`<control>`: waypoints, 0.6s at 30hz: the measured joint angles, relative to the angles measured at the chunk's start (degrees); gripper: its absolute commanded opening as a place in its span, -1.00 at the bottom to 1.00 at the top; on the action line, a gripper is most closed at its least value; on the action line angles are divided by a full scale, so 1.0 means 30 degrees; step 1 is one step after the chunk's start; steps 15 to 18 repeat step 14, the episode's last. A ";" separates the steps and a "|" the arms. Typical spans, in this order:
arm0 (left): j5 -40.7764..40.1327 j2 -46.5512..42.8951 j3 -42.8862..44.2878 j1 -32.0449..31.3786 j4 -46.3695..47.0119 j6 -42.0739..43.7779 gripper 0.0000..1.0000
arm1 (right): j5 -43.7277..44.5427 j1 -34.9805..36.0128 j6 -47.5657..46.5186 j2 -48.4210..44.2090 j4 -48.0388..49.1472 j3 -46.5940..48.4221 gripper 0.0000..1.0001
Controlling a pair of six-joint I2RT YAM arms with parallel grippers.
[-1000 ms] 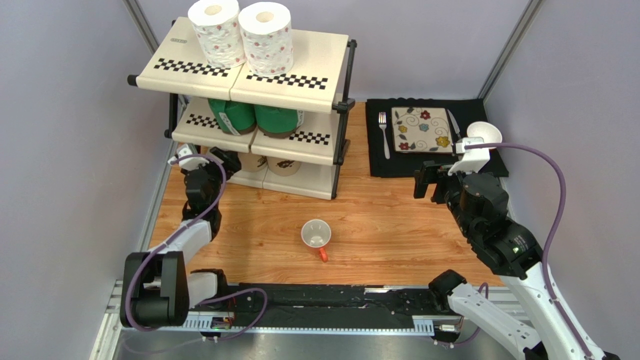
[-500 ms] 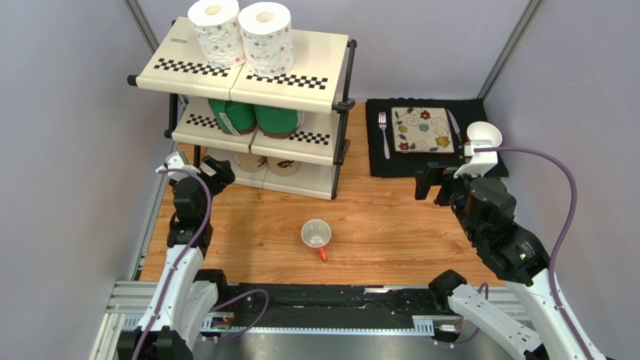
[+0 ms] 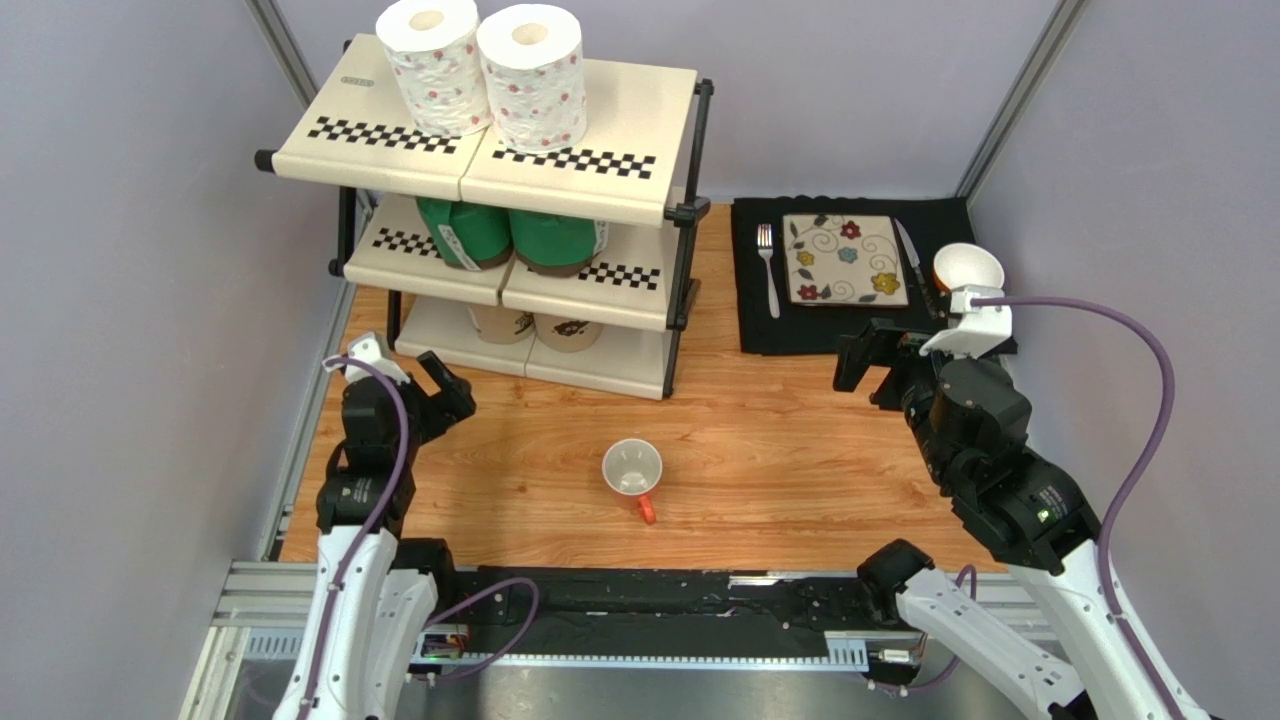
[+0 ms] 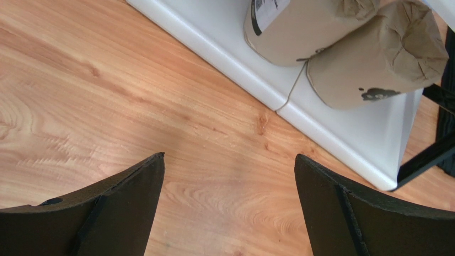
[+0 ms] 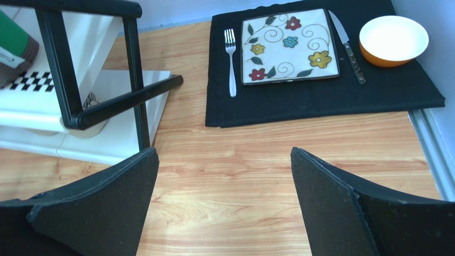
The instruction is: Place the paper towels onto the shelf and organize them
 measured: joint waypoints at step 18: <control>0.0474 -0.3752 -0.0663 0.0000 -0.2572 0.0175 0.98 | 0.2237 0.0000 0.2273 -0.0699 0.0168 -0.1166 0.99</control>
